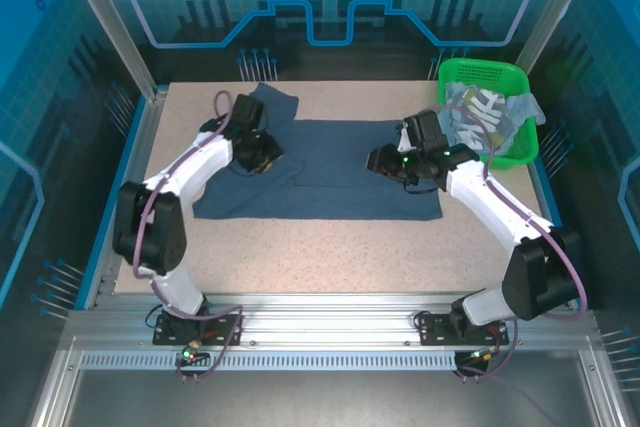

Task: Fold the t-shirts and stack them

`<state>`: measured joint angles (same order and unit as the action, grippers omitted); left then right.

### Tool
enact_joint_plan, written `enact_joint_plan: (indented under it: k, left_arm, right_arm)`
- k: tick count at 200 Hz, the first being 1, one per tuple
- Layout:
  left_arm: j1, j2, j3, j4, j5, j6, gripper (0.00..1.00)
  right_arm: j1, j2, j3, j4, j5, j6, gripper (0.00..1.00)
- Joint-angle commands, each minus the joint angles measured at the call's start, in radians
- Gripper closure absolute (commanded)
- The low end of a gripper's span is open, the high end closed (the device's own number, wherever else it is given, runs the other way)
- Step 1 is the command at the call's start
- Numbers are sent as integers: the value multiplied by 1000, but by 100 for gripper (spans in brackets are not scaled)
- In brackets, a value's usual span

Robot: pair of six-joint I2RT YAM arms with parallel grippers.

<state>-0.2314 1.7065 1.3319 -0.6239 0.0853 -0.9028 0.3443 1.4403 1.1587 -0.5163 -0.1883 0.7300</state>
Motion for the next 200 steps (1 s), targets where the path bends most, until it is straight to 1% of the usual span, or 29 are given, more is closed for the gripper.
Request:
enact_joint_plan:
  k: [1, 18, 31, 50, 75, 98, 111, 132, 149, 175, 200]
  left_arm:
    - [56, -35, -138, 35, 55, -155, 69]
    - [98, -36, -190, 58, 65, -193, 71]
    - [128, -16, -198, 67, 69, -210, 72]
    - [163, 27, -179, 38, 35, -216, 76]
    - [191, 60, -186, 13, -51, -224, 77]
    - [205, 101, -212, 7, -58, -237, 77]
    - [205, 104, -255, 5, -79, -259, 77]
    - [207, 70, -349, 7, -105, -308, 77]
    - [207, 20, -428, 4, -116, -341, 76]
    - [208, -95, -542, -27, -151, -378, 76]
    - [207, -206, -643, -70, -147, -415, 76]
  right_arm:
    - [-61, 54, 49, -47, 50, 15, 55]
    - [-120, 118, 50, -112, 28, 42, 57]
    - [-141, 169, 60, -154, 10, 45, 57]
    - [-134, 254, 87, -227, 30, 37, 57]
    - [-122, 345, 89, -265, 72, 51, 57]
    - [-106, 436, 112, -310, 106, 66, 59]
    - [-85, 476, 123, -337, 130, 75, 59]
    - [-46, 515, 123, -379, 149, 95, 59]
    - [-10, 513, 98, -414, 175, 121, 58]
    - [43, 473, 26, -459, 199, 161, 57]
    - [92, 407, -63, -479, 198, 192, 56]
